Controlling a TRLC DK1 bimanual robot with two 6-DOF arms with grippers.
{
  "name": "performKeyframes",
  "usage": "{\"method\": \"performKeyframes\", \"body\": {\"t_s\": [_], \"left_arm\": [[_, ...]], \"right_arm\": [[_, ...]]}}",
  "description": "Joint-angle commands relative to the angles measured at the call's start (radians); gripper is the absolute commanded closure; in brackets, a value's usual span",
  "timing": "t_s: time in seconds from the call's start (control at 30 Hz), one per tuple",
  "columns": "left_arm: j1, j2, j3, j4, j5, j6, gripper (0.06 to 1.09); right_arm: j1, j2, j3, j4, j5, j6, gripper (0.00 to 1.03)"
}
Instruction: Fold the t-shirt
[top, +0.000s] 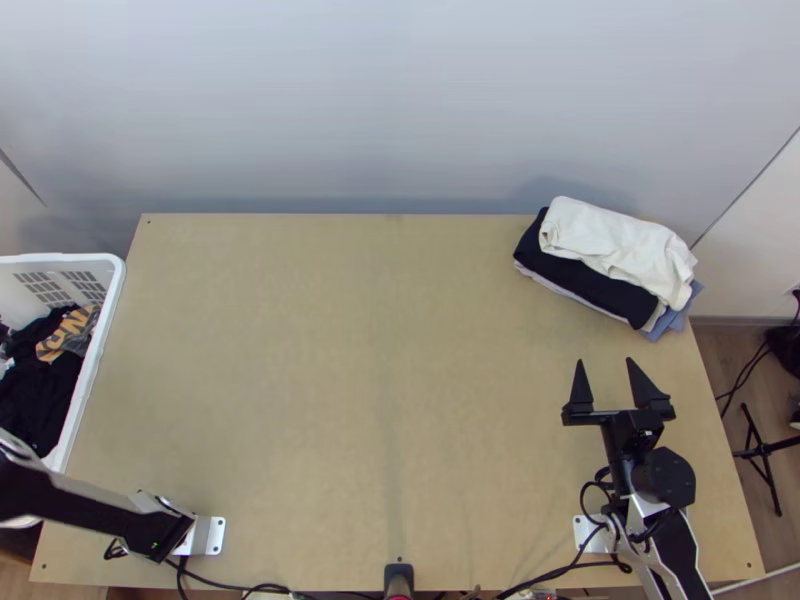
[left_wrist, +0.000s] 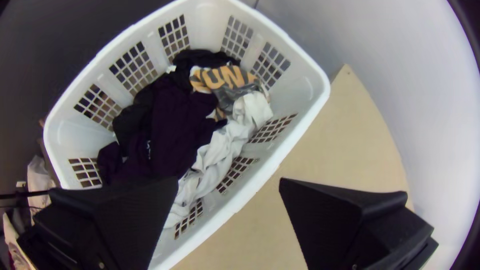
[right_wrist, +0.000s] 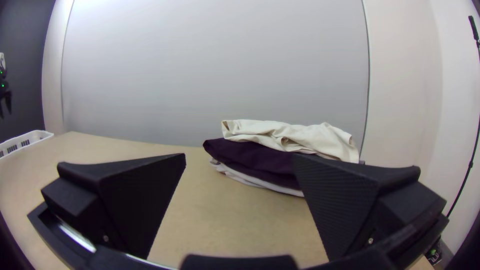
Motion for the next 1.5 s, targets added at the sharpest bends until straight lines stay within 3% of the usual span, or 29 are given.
{"method": "performKeyframes", "body": {"t_s": [0.0,0.23,0.4,1.0,1.07,1.17,1.27,1.33,1.47], "left_arm": [[0.059,0.275,0.047,0.015,-0.007,0.034,0.1],[0.068,0.45,0.053,0.2,-0.036,0.082,0.1],[0.069,0.59,0.102,0.295,-0.105,0.103,0.11],[0.088,0.93,0.356,0.337,-0.271,0.187,0.12],[0.097,0.947,0.357,0.34,-0.292,0.207,0.28],[0.111,0.957,0.356,0.355,-0.292,0.212,0.78],[0.109,0.961,0.371,0.348,-0.28,0.237,1.06],[0.111,0.949,0.38,0.335,-0.249,0.247,1.05],[0.108,0.878,0.481,0.303,-0.199,0.164,1.05]], "right_arm": [[0.0,0.002,0.0,0.0,0.0,0.0,0.04],[0.0,0.002,0.0,0.0,0.0,0.0,0.04],[0.0,0.0,0.0,0.0,0.0,0.0,0.04],[0.0,0.0,0.0,0.0,0.0,0.0,0.04],[0.0,0.0,0.0,0.0,0.0,0.0,0.04],[0.0,0.0,0.0,0.0,0.0,0.0,0.04],[0.0,0.0,0.0,0.0,0.0,0.0,0.04],[0.0,0.0,0.0,0.0,0.0,0.0,0.04],[0.0,0.002,0.0,0.0,0.0,0.0,0.04]]}}
